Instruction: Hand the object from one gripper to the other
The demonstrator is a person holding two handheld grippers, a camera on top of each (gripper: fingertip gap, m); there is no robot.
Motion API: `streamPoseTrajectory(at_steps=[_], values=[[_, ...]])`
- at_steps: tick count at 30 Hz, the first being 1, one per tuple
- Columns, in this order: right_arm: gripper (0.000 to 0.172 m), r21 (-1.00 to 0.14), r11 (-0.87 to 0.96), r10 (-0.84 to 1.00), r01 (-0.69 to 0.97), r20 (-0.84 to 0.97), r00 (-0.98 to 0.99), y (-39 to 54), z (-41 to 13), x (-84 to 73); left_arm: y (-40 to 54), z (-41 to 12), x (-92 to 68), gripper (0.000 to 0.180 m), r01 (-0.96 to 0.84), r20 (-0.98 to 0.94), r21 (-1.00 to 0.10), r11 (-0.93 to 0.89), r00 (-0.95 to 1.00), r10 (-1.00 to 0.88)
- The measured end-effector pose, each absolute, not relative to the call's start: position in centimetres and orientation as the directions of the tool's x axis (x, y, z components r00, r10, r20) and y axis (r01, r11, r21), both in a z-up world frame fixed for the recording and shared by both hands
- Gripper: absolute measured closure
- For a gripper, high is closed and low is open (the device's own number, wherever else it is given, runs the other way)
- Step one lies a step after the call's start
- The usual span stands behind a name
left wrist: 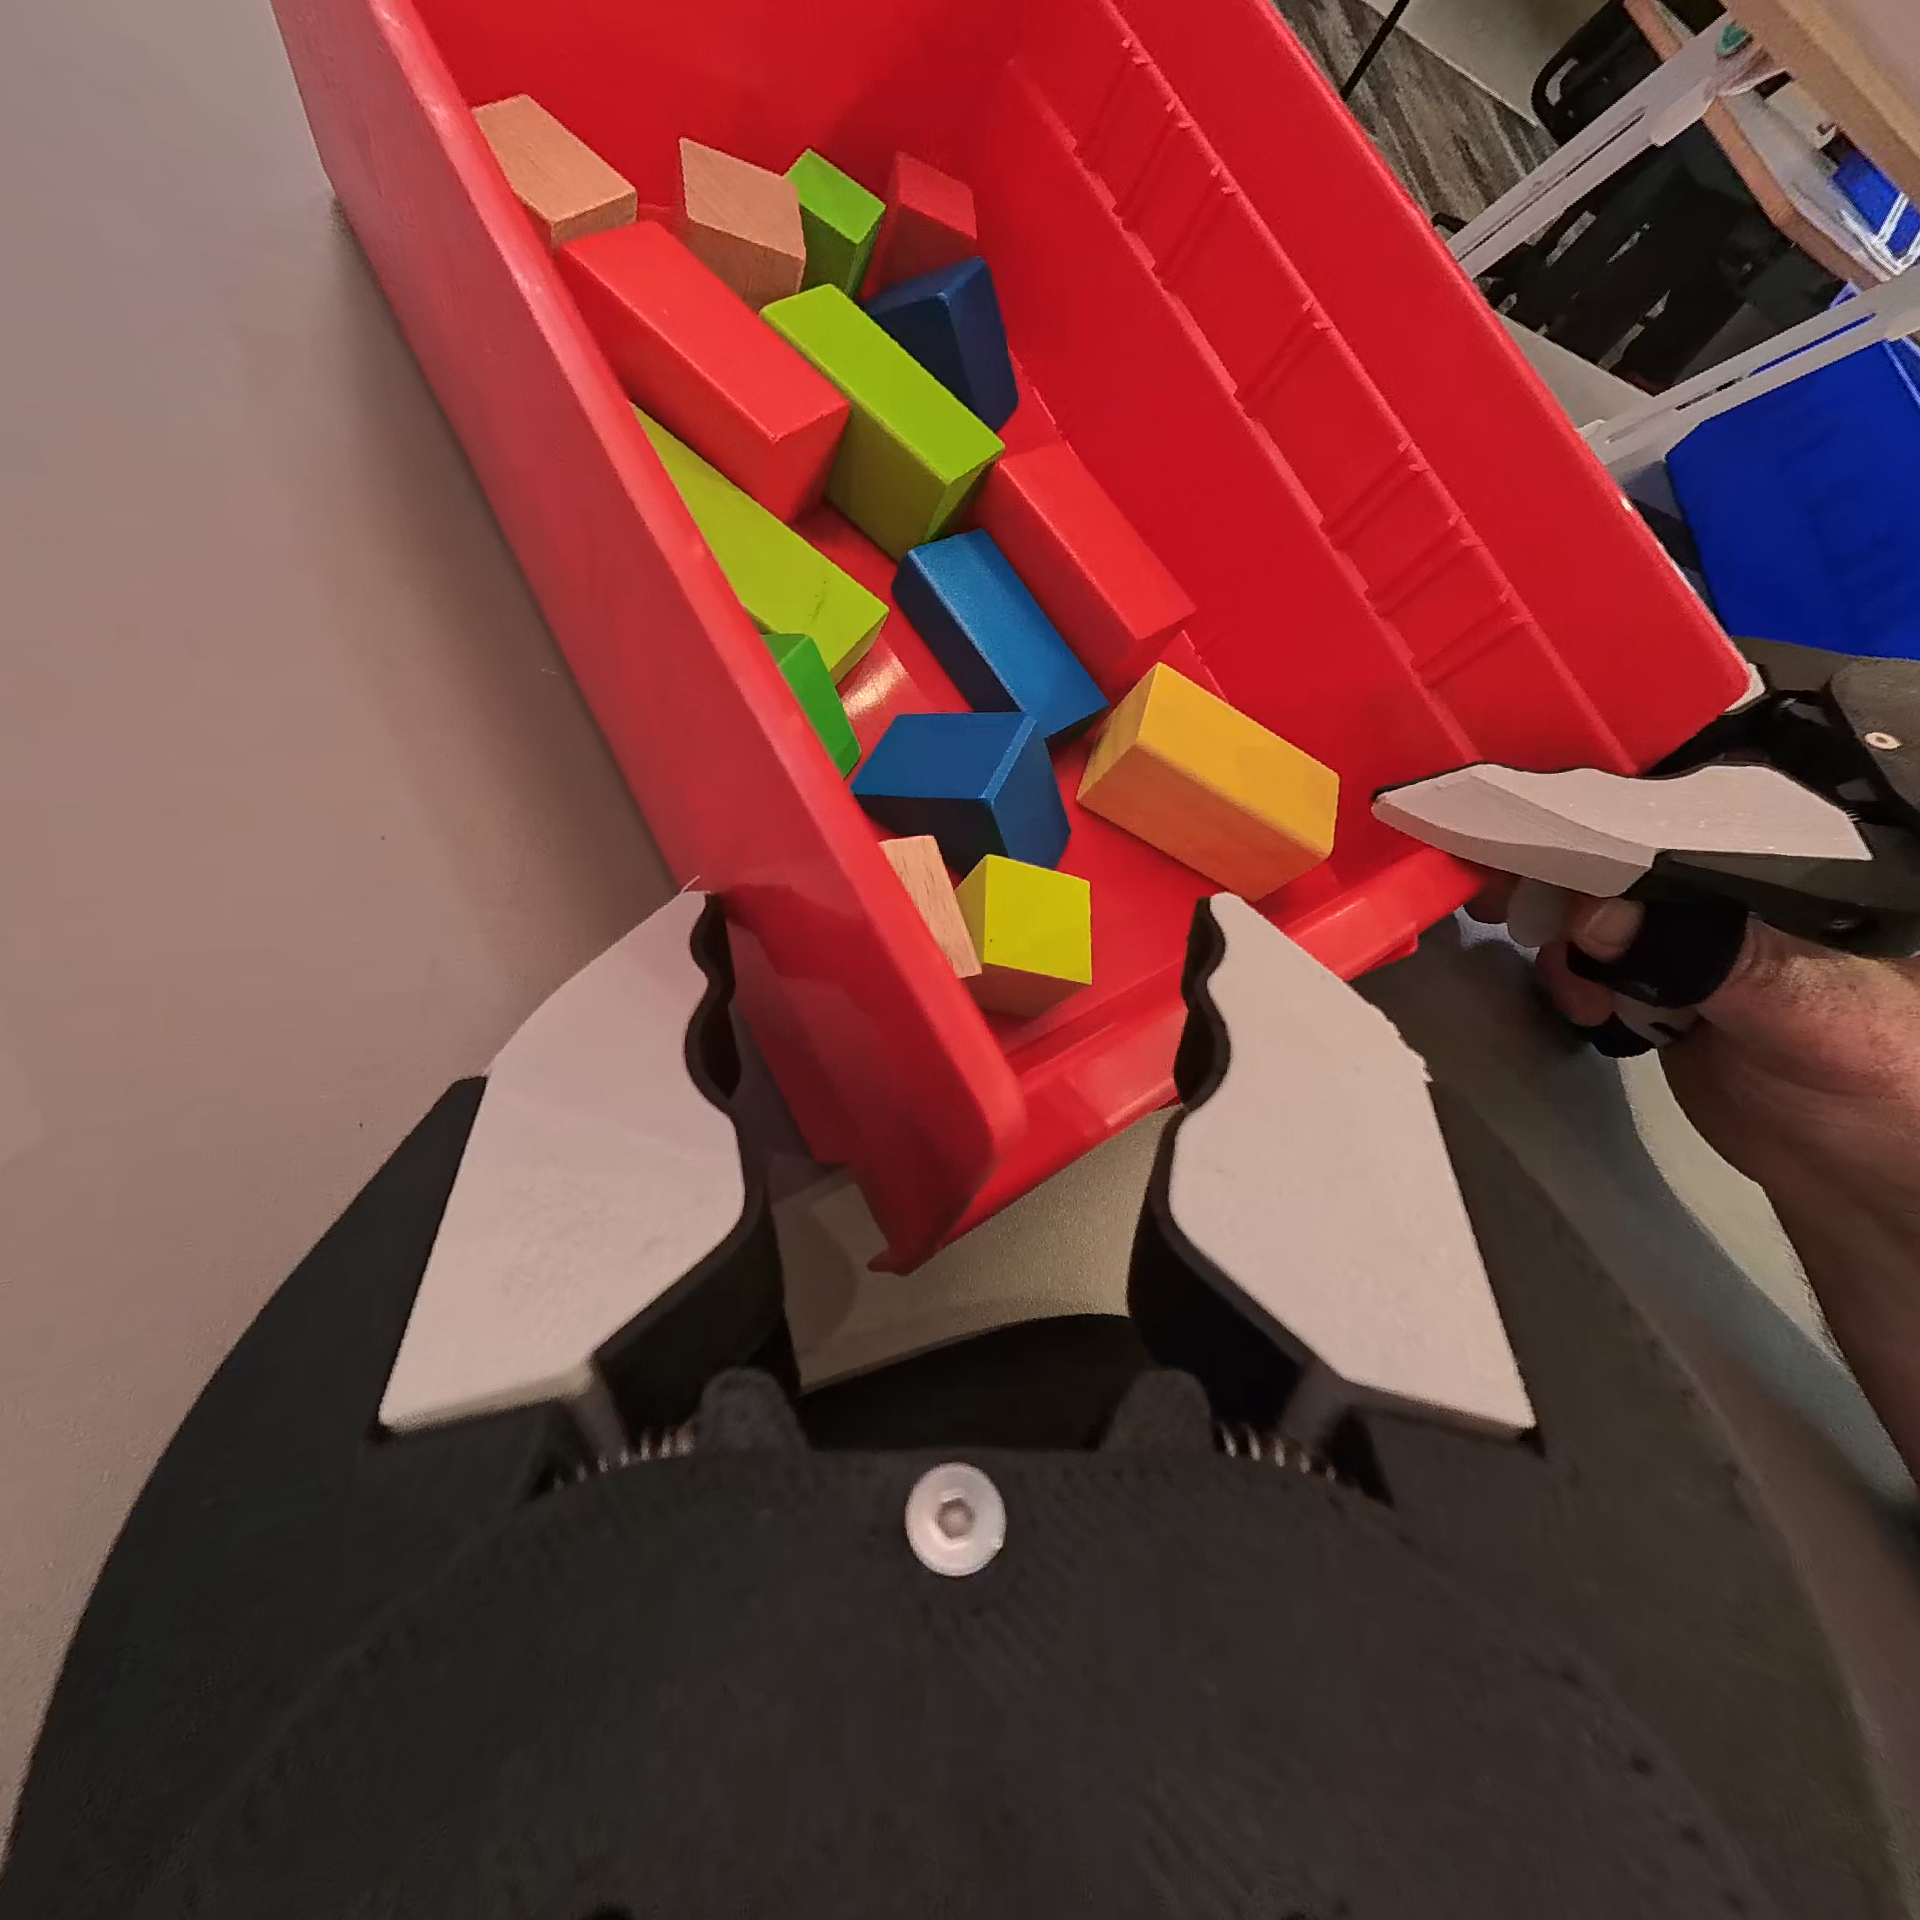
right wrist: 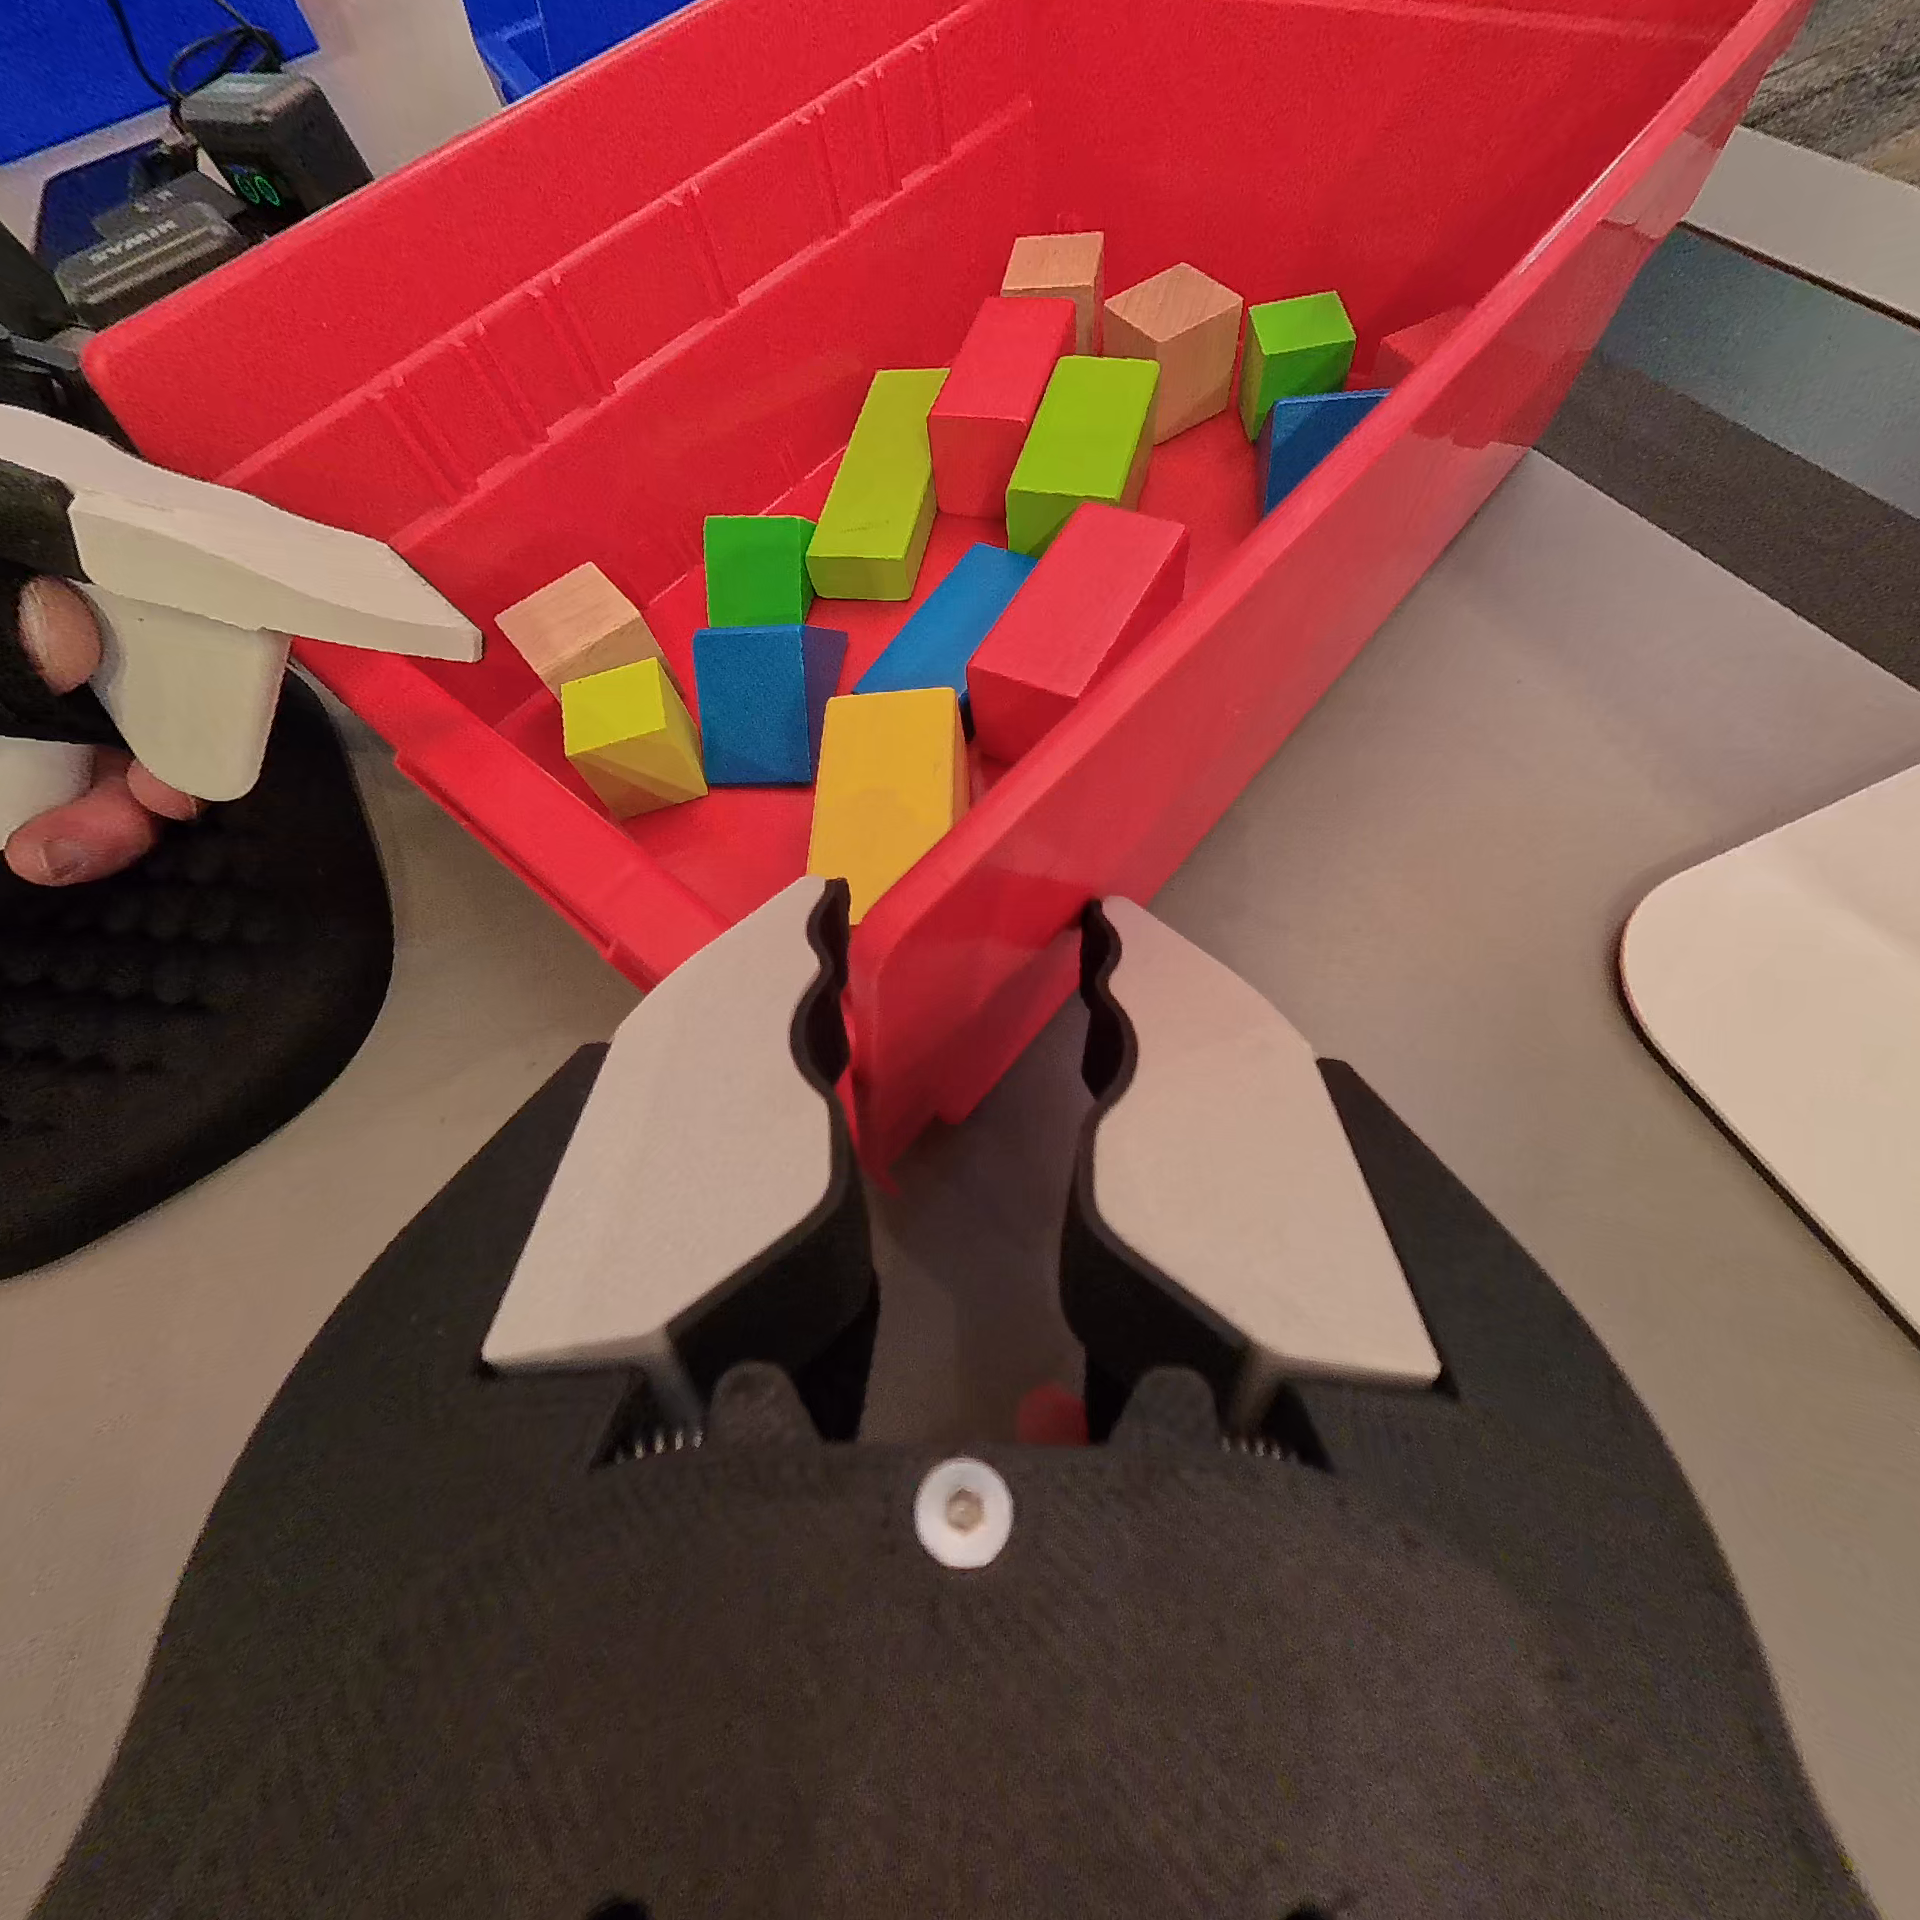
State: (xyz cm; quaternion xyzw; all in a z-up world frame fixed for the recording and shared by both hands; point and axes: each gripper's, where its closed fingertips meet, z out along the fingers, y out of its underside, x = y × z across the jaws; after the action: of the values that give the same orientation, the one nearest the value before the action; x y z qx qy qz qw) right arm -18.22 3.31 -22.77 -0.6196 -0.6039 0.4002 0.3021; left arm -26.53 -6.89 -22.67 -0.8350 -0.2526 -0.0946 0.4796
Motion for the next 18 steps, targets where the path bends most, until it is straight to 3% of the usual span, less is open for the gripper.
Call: streamPoseTrajectory(at_steps=[18], values=[[0.131, -0.858, -0.089, 0.990, 0.506, -0.132, -0.050, 3.28, -22.74, -18.23, -6.85, -22.81, -26.54, 0.096, 0.511, 0.396, -0.749, -0.421, 0.855, 0.335]])
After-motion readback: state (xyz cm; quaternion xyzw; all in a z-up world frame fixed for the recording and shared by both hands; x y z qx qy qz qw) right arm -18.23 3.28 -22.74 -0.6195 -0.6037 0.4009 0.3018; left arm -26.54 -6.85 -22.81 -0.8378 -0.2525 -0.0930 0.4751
